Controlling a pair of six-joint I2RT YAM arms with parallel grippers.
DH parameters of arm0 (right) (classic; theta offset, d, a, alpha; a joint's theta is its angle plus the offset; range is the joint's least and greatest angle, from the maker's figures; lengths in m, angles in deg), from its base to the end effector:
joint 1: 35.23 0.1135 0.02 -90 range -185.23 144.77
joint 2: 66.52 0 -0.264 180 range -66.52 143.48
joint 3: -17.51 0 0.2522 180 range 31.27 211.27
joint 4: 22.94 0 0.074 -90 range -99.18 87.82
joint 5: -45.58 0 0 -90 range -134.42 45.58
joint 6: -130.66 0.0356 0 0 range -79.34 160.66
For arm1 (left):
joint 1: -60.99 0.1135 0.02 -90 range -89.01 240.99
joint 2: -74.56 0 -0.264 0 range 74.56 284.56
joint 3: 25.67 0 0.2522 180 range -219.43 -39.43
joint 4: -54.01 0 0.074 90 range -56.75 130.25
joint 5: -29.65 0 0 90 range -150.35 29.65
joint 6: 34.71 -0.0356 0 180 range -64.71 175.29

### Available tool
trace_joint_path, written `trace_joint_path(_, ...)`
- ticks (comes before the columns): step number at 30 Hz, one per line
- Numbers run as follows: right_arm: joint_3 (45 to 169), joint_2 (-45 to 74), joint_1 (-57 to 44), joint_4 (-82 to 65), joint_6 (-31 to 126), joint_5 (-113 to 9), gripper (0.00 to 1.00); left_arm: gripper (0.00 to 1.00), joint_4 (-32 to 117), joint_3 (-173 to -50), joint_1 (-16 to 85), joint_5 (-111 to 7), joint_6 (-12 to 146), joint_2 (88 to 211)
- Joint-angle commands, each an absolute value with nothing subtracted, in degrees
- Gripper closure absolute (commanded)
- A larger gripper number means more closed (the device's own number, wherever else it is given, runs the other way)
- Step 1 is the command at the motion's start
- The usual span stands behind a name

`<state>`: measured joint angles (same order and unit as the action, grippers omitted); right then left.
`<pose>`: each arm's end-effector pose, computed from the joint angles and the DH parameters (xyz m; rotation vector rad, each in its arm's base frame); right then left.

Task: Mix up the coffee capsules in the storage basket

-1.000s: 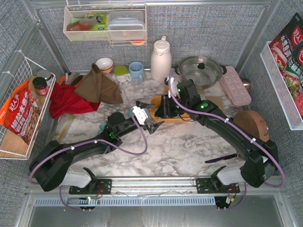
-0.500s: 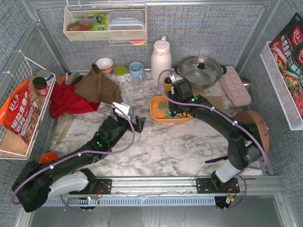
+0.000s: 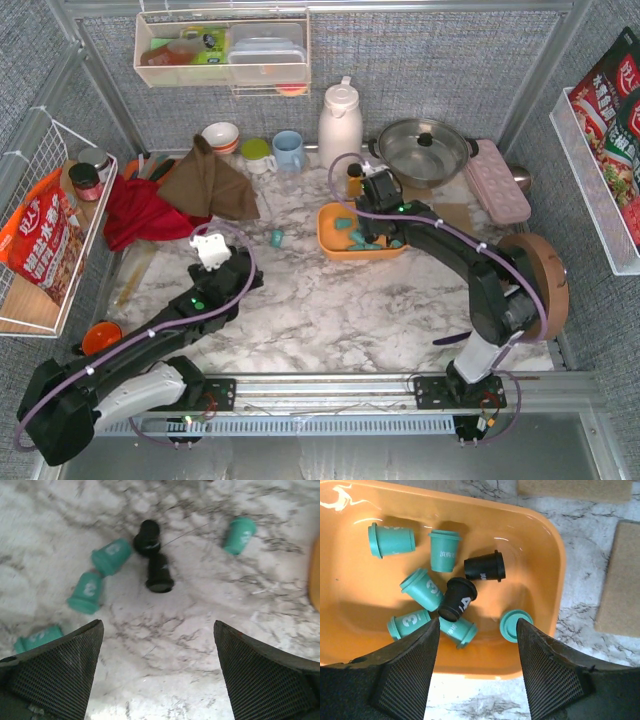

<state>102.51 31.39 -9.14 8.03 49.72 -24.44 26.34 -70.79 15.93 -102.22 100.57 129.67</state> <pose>0.3463 0.1560 0.2442 -0.1682 2.2757 -0.0896 0.1559 -0.1226 0.2249 -0.3820 2.0109 -0.1585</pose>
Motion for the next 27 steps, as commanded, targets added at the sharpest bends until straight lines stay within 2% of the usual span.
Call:
trace_joint_path(1, 100.0, 27.1, -9.0, 5.6, 50.3, -25.2, 0.33, 0.01, 15.2, -70.0, 18.4, -102.6, 110.7, 128.9)
trace_joint_path(4, 96.7, 23.4, -8.5, 3.7, 51.7, -28.8, 0.33, 0.01, 14.1, -68.4, 22.0, -98.2, 112.4, 128.2)
trace_joint_path(11, 92.7, 19.2, -8.6, 2.2, 52.3, -32.1, 0.33, 0.13, 13.9, -66.7, 27.2, -96.2, 111.9, 126.8)
trace_joint_path(14, 92.7, 19.5, -8.6, 2.3, 52.1, -32.9, 0.33, 0.13, 17.0, -66.0, 31.0, -95.4, 107.7, 127.1)
trace_joint_path(19, 93.0, 19.7, -8.5, 2.7, 51.8, -34.1, 0.33, 0.12, 24.7, -64.6, 38.7, -86.9, 100.2, 128.2)
trace_joint_path(27, 92.8, 18.7, -8.6, 3.1, 51.2, -34.2, 0.33, 0.16, 32.5, -63.6, 43.6, -78.5, 91.0, 128.6)
